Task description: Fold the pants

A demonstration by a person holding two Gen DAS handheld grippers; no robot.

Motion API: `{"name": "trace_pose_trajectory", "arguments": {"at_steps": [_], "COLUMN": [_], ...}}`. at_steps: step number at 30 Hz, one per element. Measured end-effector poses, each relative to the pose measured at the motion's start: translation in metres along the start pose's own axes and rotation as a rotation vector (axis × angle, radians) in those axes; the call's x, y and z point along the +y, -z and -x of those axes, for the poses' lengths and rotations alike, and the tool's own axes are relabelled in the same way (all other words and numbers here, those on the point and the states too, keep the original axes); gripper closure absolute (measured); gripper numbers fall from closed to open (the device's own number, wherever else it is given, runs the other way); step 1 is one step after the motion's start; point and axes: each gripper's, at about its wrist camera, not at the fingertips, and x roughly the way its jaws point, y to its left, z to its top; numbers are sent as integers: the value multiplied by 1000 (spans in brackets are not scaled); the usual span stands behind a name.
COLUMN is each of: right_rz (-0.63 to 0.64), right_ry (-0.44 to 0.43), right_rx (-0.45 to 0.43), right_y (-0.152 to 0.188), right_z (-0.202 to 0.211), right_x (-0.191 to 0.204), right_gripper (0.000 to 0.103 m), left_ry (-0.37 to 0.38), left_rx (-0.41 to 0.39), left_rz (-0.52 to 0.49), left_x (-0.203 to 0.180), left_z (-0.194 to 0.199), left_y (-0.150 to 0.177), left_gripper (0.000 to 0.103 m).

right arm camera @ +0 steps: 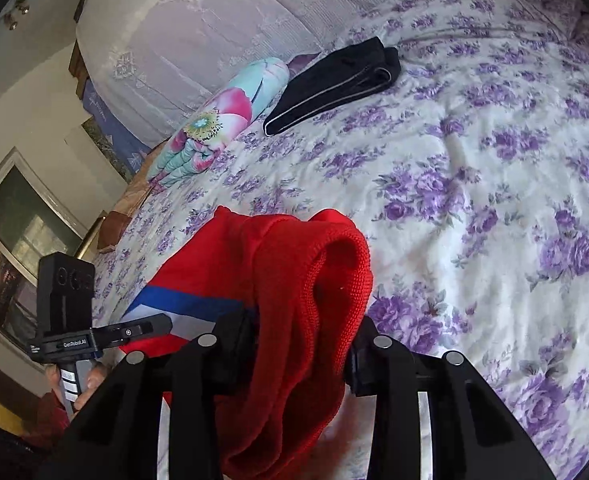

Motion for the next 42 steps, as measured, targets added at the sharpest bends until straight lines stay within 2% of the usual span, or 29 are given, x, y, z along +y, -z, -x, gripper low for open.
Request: {"name": "trace_pose_trajectory", "arguments": {"at_steps": [1,3,5,6,7,10,15,17,21,28,31,37,42], "right_rz": [-17,-38,-58,-59,-49,-16,37,70,148,235,248,256,222], "right_ry": [-11,-19,-34,-37,-30,-6,-2,17,66,148,181,214,250], "right_rx": [13,29,35,34,30,18,33,24,-54,-178,-211,-234,-207], "right_y": [0,1,2,2,2,1,-17,-36,-90,-218,-269,-348,-373], "right_z": [-2,-7,-10,-9,-9,-6,4,8,13,-2,-27,-96,-159], "right_x": [-3,-9,-13,-13,-11,-4,8,14,29,47,49,33,6], "right_gripper": [66,65,65,65,65,65,66,66,67,67,67,67,67], "left_ry": [13,55,60,72,77,43,-2,-18,-49,-104,-148,-266,-296], "left_rx": [18,32,40,45,49,36,25,7,-73,-236,-281,-365,-339], "left_rz": [29,70,53,44,35,-6,-118,-151,-228,-290,-285,-301,-208], "left_x": [6,14,13,10,8,-5,-35,-44,-64,-84,-83,-65,-16], "left_z": [-4,-7,-6,-7,-6,-1,11,13,16,12,4,-25,-68], "left_y": [-1,-3,-3,-2,-3,-5,-26,-44,-89,-210,-258,-327,-366], "left_gripper": [49,49,56,69,72,78,79,79,79,79,79,79,78]}}
